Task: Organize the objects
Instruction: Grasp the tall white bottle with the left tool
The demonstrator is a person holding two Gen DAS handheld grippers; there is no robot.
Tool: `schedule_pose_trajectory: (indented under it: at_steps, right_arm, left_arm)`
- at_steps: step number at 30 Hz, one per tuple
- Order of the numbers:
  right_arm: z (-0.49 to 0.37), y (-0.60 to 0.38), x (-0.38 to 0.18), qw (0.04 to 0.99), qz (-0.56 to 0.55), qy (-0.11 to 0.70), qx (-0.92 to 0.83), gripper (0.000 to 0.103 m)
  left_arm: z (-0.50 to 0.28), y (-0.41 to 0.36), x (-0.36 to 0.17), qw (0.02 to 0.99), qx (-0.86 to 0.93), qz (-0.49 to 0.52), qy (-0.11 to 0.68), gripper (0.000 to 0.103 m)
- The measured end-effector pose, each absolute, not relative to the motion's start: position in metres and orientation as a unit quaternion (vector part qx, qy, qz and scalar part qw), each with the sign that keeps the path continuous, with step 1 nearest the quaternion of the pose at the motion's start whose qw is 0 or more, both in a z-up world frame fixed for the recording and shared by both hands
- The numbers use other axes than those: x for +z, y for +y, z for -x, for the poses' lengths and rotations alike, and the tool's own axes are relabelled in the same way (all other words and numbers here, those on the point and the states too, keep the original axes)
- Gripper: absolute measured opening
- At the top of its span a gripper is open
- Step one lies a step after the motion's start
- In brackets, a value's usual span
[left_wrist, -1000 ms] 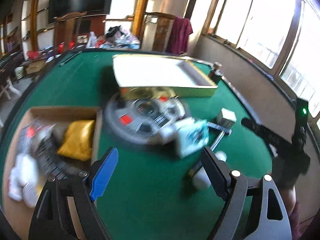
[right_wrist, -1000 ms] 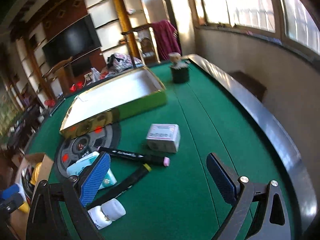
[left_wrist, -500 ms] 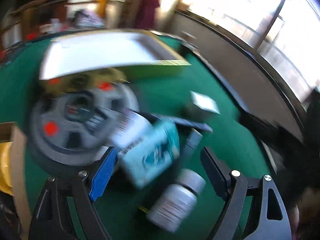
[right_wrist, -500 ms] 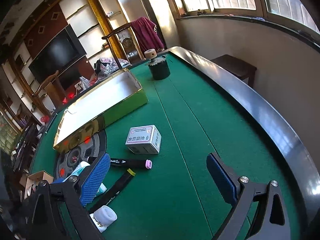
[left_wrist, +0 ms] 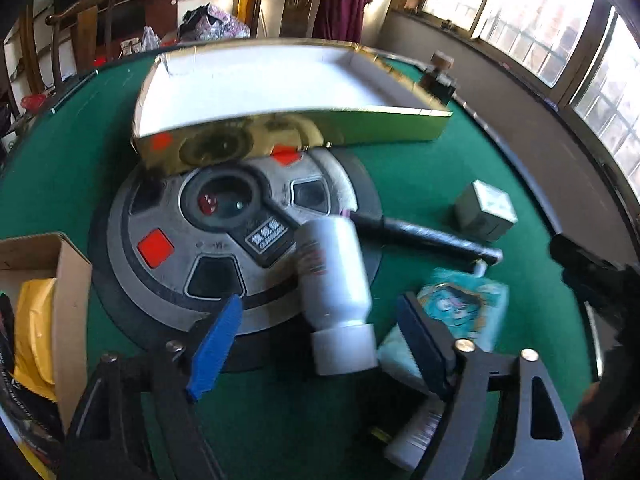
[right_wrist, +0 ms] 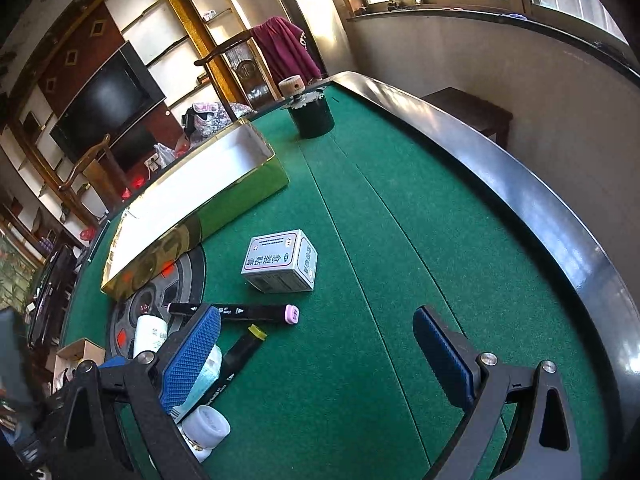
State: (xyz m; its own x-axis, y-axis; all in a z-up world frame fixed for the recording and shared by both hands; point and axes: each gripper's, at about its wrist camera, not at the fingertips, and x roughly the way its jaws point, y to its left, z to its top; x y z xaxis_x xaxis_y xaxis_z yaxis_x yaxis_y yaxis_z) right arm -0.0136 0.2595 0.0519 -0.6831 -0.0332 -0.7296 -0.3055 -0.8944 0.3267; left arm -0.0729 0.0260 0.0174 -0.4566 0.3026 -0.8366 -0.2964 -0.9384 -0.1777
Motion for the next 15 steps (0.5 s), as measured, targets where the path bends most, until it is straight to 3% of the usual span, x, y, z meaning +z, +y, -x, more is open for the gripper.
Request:
schedule_pose_trajectory:
  at_steps: [6, 7, 8, 9, 15]
  right_arm:
    - [0.015, 0.256, 0.050, 0.073, 0.394, 0.211, 0.891, 0.099]
    - [0.014, 0.256, 0.050, 0.072, 0.394, 0.210, 0.892, 0.099]
    - [0.014, 0.255, 0.051, 0.072, 0.393, 0.209, 0.893, 0.099]
    - [0.014, 0.254, 0.051, 0.072, 0.391, 0.208, 0.893, 0.099]
    - [0.016, 0.253, 0.050, 0.071, 0.391, 0.204, 0.895, 0.099]
  left_arm:
    - [0.076, 0.047, 0.016, 0.169, 0.859, 0.482, 0.031, 0.066]
    - [0.076, 0.050, 0.015, 0.164, 0.863, 0.476, 0.038, 0.060]
    - [0.076, 0.052, 0.015, 0.155, 0.867, 0.470, 0.051, 0.043]
    - [0.076, 0.053, 0.014, 0.149, 0.870, 0.466, 0.061, 0.035]
    - [0.070, 0.021, 0.023, 0.155, 0.870, 0.468, -0.002, 0.033]
